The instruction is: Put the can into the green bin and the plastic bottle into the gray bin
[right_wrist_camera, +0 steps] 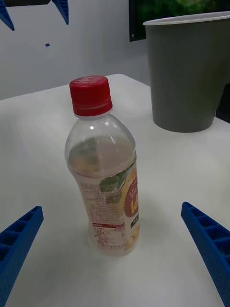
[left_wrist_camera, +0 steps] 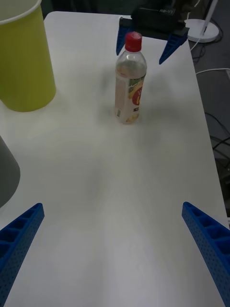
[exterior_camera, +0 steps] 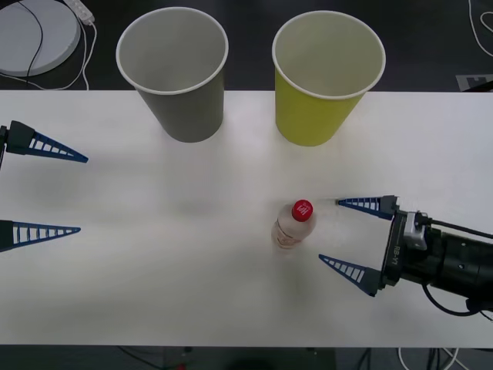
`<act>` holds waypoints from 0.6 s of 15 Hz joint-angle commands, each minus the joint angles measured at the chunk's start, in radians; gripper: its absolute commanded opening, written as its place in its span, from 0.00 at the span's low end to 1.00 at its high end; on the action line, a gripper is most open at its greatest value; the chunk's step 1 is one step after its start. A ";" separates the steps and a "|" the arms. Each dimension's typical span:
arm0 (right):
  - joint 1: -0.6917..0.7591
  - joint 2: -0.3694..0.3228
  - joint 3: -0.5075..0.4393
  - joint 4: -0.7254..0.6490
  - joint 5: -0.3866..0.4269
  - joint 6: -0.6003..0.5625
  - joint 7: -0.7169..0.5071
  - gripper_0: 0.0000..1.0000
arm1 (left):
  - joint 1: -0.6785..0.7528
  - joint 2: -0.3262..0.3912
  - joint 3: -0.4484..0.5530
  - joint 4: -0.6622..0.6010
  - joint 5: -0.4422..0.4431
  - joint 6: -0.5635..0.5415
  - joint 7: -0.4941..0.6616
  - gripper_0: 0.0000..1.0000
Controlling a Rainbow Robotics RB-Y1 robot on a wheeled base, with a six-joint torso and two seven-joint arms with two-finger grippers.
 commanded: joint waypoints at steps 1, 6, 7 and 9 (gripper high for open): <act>-0.026 0.027 0.037 0.001 0.007 0.035 0.011 1.00 | 0.000 0.000 0.000 0.000 0.000 0.000 0.000 1.00; -0.071 0.055 0.093 0.000 0.007 0.098 0.020 1.00 | 0.000 0.000 0.000 0.000 0.000 0.000 0.000 1.00; -0.080 0.058 0.104 0.000 0.007 0.112 0.020 1.00 | 0.000 0.000 0.000 0.000 0.000 0.000 0.000 1.00; -0.092 0.070 0.116 0.000 0.010 0.127 0.022 1.00 | 0.000 0.000 0.000 0.000 0.000 0.000 0.000 1.00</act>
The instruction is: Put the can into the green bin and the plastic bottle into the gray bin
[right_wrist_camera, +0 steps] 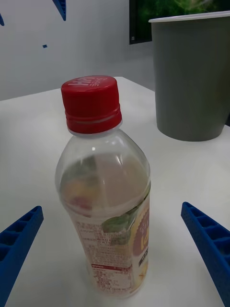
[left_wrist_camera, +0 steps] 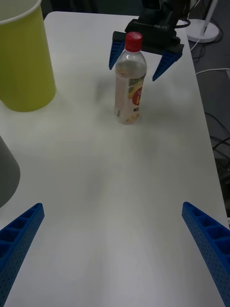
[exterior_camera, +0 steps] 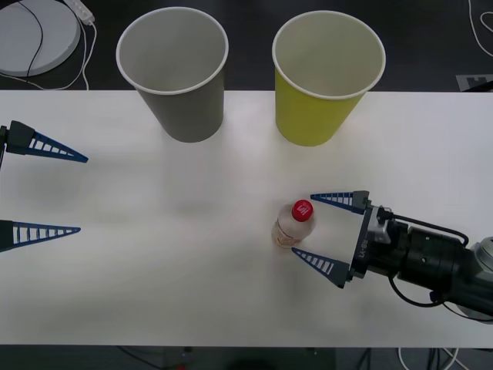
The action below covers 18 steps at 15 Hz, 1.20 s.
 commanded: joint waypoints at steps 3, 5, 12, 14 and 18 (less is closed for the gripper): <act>-0.039 0.031 0.045 0.000 0.012 0.047 0.001 1.00 | 0.000 0.000 0.000 0.000 0.000 0.000 0.000 1.00; -0.056 0.040 0.069 0.000 0.012 0.073 0.000 1.00 | 0.000 0.000 0.000 0.000 0.000 0.000 0.000 1.00; -0.088 0.051 0.107 0.000 0.012 0.122 -0.014 0.00 | 0.000 0.000 0.000 0.000 0.000 0.000 0.000 1.00; -0.091 0.052 0.109 0.000 0.012 0.122 -0.016 0.00 | 0.000 0.000 0.000 0.000 0.000 0.000 0.000 1.00; -0.094 0.051 0.114 0.000 0.012 0.127 -0.016 0.00 | 0.000 0.000 0.000 0.000 0.000 0.000 0.000 1.00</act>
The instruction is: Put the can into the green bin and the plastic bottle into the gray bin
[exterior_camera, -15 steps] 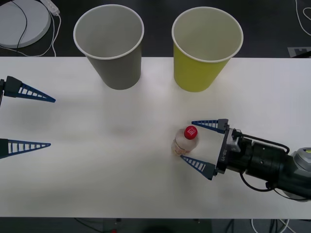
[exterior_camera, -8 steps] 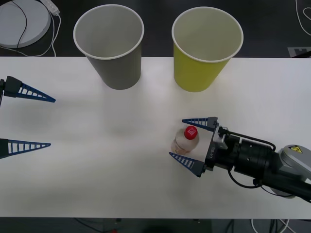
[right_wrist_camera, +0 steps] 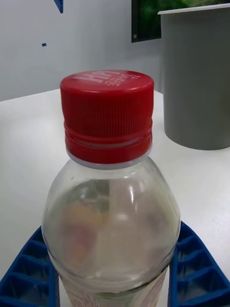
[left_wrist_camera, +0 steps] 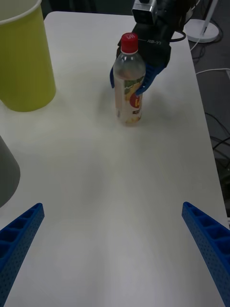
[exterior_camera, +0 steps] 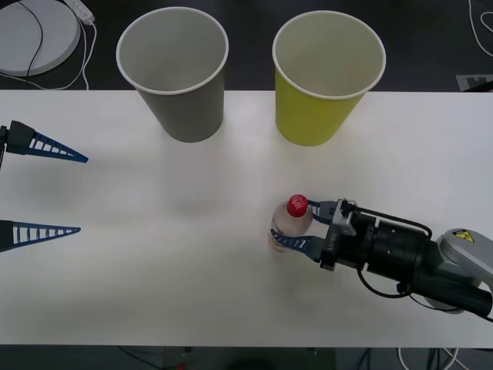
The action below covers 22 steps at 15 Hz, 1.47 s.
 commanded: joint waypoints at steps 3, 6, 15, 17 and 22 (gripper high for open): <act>-0.003 -0.007 0.000 0.000 0.000 0.007 -0.003 0.00 | 0.000 0.000 0.000 0.000 0.000 0.000 0.000 1.00; -0.004 -0.030 0.000 -0.002 -0.026 0.000 -0.016 0.00 | 0.000 0.000 0.000 0.000 0.000 0.000 0.000 1.00; 0.065 -0.173 -0.113 -0.131 -0.041 -0.005 -0.309 0.00 | 0.000 0.000 0.000 0.000 0.000 0.000 0.000 1.00; 0.105 -0.188 -0.196 -0.174 0.028 -0.008 -0.421 0.00 | 0.000 0.000 0.000 0.000 0.000 0.000 0.000 1.00; 0.178 -0.196 -0.362 -0.275 0.184 -0.020 -0.666 0.00 | 0.000 0.000 0.000 0.000 0.000 0.000 0.000 1.00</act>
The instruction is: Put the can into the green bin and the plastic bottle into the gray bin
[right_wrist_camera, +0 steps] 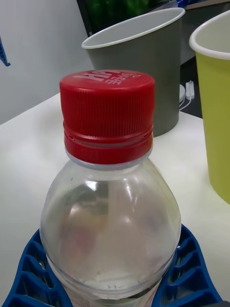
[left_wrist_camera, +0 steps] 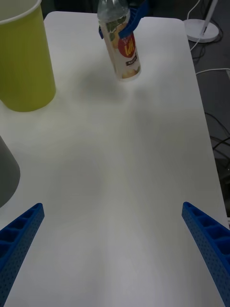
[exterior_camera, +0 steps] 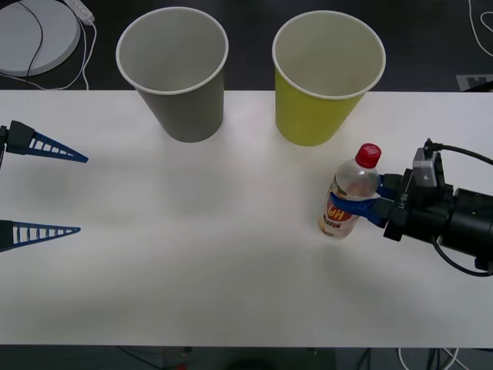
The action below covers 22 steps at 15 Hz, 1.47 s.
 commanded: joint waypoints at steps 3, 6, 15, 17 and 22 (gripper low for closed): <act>0.103 -0.011 -0.154 -0.146 0.151 -0.004 -0.232 0.00 | 0.000 0.000 0.000 0.000 0.000 0.000 0.000 1.00; 0.180 -0.031 -0.244 -0.278 0.251 -0.002 -0.404 0.00 | 0.000 0.000 0.000 0.000 0.000 0.000 0.000 1.00; 0.200 -0.055 -0.369 -0.655 0.582 -0.044 -0.945 0.00 | 0.000 0.000 0.000 0.000 0.000 0.000 0.000 1.00; 0.167 -0.057 -0.385 -0.703 0.644 -0.080 -1.060 0.00 | 0.000 0.000 0.000 0.000 0.000 0.000 0.000 1.00; -0.014 -0.058 -0.405 -0.730 0.703 -0.249 -1.303 0.00 | 0.000 0.000 0.000 0.000 0.000 0.000 0.000 1.00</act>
